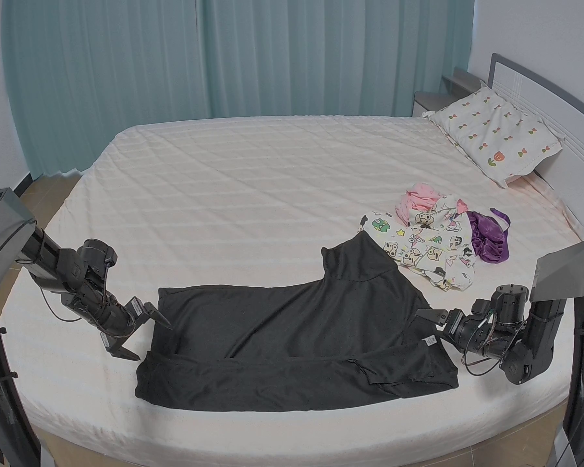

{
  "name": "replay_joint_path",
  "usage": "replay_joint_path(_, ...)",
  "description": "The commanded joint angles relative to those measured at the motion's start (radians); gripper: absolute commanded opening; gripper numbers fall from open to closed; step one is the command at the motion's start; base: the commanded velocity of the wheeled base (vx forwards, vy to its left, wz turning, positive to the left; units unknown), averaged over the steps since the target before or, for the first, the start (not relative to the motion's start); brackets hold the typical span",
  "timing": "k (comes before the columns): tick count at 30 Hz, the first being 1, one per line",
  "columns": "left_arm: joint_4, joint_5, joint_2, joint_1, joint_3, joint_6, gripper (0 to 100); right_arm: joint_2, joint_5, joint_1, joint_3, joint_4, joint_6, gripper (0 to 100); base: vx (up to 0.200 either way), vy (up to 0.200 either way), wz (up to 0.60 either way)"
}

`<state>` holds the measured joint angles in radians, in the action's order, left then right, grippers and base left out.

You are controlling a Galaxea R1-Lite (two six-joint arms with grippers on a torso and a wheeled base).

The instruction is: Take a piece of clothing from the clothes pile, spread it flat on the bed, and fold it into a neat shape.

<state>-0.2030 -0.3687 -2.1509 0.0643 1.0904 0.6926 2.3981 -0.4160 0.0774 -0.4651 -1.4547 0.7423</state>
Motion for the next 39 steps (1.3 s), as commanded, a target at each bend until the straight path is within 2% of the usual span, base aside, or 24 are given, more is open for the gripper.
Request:
replay_joint_path(1,0.002,-0.015,0.031,0.02,-0.012,0.001,100,0.01,0.0,0.016,0.006,-0.007,0.006,100,0.2,0.0,0.0)
replay_joint_path(5,0.004,-0.018,0.031,0.022,-0.015,0.001,100,0.016,0.002,0.018,0.006,-0.007,0.006,100,0.2,0.0,0.0)
replay_joint_path(17,0.01,-0.015,0.032,0.022,-0.024,0.007,100,0.019,0.002,0.019,0.005,-0.007,0.005,100,0.0,0.0,0.0)
replay_joint_path(23,0.008,-0.013,0.034,0.022,-0.029,0.008,100,0.018,0.002,0.019,0.005,-0.007,0.005,100,0.0,-0.2,0.0)
replay_joint_path(33,0.017,-0.007,0.048,0.026,-0.032,0.007,100,0.018,0.003,0.019,0.002,-0.007,0.005,100,0.0,0.0,0.0)
replay_joint_path(36,0.079,0.021,0.051,0.031,-0.029,0.004,100,0.019,0.003,0.019,0.003,-0.007,0.005,100,0.0,0.0,0.0)
replay_joint_path(39,0.177,0.085,0.034,0.042,-0.024,-0.004,100,0.018,0.003,0.019,0.005,-0.007,0.005,100,0.0,0.0,0.0)
